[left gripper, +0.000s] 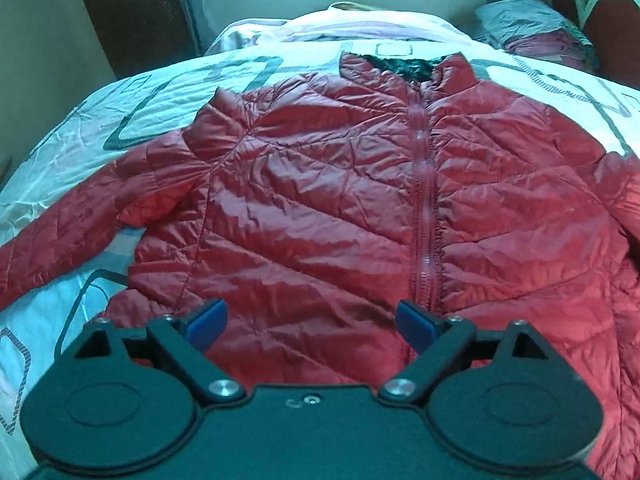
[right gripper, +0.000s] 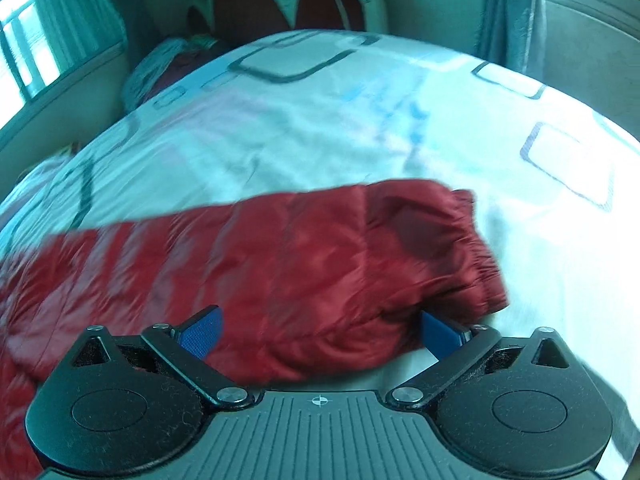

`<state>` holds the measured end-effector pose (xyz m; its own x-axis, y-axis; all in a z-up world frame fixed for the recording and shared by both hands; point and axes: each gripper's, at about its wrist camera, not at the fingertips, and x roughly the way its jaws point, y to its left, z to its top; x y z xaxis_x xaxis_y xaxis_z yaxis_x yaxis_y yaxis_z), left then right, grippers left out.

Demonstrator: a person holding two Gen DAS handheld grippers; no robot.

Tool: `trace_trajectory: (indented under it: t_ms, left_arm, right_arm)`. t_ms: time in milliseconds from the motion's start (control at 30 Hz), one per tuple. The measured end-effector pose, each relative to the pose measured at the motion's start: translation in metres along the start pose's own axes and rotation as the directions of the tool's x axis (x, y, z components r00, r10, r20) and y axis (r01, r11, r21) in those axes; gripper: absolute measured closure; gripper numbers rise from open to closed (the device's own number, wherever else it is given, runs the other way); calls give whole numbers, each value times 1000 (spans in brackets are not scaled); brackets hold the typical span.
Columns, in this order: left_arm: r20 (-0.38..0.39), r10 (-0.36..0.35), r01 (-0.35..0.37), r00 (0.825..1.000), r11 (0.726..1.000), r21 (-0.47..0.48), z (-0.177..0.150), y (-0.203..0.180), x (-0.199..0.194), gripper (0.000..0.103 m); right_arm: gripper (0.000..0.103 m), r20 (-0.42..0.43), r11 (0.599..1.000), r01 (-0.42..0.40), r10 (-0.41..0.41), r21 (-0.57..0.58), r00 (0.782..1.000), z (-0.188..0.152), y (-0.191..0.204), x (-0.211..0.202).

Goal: Fold large clothes

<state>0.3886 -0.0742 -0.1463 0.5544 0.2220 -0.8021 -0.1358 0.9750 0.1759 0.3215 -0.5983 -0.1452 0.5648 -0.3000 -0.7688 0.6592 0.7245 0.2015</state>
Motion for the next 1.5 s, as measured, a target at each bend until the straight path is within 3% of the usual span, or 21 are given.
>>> trace_trajectory:
  t_ms: [33,100,133,167,200,233,433,633,867,1033,1133,1267,1300,1333,1400,1500]
  left_arm:
    - [-2,3,-3,1000,1000,-5,1,1,1,14]
    - [1,7,-7,1000,1000,-10,2,3,2,15]
    - [4,7,-6,1000,1000,-12,3,5,2,15]
    - [7,8,-8,1000,1000,-11,4,6,1,15]
    - [9,10,-10,1000,1000,-11,5,8,2,15]
    - [10,13,-12,1000,1000,-12,5,11,2,15]
    - [3,11,-11,1000,1000,-21,10,38,7,17]
    - [28,3,-2,1000,1000,-23,10,79,11,17]
    - [42,-6,9,999,998,-66,16,127,15,17]
    - [52,-3,7,999,996,-87,23,148,17,17]
    - [57,-14,19,998,996,-88,29,153,18,17]
    - [58,-88,93,994,993,-76,40,142,20,17]
    - [58,-102,106,993,992,-67,42,137,21,17]
    - [56,-118,121,991,991,-56,46,129,22,16]
    - [62,-135,138,989,989,-44,50,116,21,16]
    - [71,-149,152,986,988,-32,51,104,20,16]
  right_arm:
    - [53,4,1000,6,-6,6,1000,3,-2,2]
    - [53,26,1000,6,-7,24,1000,5,-4,2]
    - [59,35,1000,7,-8,17,999,6,-3,2]
    - [65,44,1000,10,-10,-2,999,7,-1,1]
    - [81,52,1000,17,-16,-19,999,7,3,-1]
    - [86,64,1000,16,-14,-26,998,8,5,-4]
    - [90,173,992,-27,48,-123,984,17,58,-33]
    - [90,231,934,-179,256,-309,939,-1,181,-69]
    - [90,67,776,-414,501,-475,863,-77,337,-84]
    - [90,-129,663,-545,568,-513,813,-138,407,-68]
    - [89,-211,644,-594,573,-482,792,-157,422,-54]
    - [89,-215,657,-577,550,-486,807,-157,420,-52]
    - [79,-198,667,-558,538,-493,819,-153,413,-52]
    - [43,-172,682,-535,527,-499,832,-150,409,-52]
    - [12,-85,703,-475,513,-529,854,-144,396,-54]
    - [13,-66,678,-427,490,-598,869,-141,402,-42]
